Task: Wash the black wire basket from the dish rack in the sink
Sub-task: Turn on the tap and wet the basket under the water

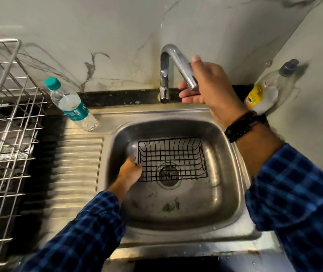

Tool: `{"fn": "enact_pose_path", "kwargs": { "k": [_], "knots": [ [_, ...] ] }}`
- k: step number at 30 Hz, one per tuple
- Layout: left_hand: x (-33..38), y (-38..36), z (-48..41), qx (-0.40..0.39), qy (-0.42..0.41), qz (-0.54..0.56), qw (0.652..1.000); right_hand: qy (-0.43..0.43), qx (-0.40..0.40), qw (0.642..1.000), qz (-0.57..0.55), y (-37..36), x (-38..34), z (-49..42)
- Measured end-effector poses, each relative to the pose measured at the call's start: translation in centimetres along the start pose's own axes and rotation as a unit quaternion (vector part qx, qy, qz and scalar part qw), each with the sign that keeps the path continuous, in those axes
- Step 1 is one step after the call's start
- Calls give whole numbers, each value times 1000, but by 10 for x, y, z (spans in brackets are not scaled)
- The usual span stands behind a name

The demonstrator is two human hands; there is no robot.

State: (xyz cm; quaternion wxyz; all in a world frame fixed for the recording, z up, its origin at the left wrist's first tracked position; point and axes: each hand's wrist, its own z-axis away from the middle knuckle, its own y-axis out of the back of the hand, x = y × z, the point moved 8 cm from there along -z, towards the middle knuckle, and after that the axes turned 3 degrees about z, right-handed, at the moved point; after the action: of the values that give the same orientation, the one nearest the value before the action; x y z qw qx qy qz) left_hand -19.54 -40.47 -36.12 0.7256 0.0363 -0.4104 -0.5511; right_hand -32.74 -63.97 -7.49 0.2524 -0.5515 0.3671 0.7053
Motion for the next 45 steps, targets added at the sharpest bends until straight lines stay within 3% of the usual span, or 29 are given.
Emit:
{"fn": "enact_pose_path", "kwargs": {
  "k": [8,16,22,24,26,28,31,34,37,43,45],
  "knots": [
    [3,2,11,-5,-27,-50,998,-5,3,998,57,-43,-4,-4],
    [8,2,18,5,-25,-32,999,-34,-15,999,-5,-69,2,-6],
    [10,8,18,5,-38,-88,995,-52,-57,995,-61,-57,12,5],
    [30,16,25,46,-111,-197,973,-74,9,994,-84,-29,49,17],
    [63,25,34,108,-203,-258,938,-126,113,985,20,-3,108,33],
    [104,32,42,144,-276,-240,919,-235,91,955,158,-4,178,59],
    [175,42,37,140,-332,-129,924,-310,-46,937,157,-33,253,91],
    [235,41,28,80,-333,-101,934,-275,-58,945,166,-32,262,107],
    [254,38,23,32,-271,-29,962,-255,-42,944,204,-20,262,113],
    [252,45,30,144,-292,-70,943,-262,-18,944,202,-6,283,116],
    [247,41,25,136,-273,-30,952,-258,-8,947,192,-6,280,117]
  ]
}}
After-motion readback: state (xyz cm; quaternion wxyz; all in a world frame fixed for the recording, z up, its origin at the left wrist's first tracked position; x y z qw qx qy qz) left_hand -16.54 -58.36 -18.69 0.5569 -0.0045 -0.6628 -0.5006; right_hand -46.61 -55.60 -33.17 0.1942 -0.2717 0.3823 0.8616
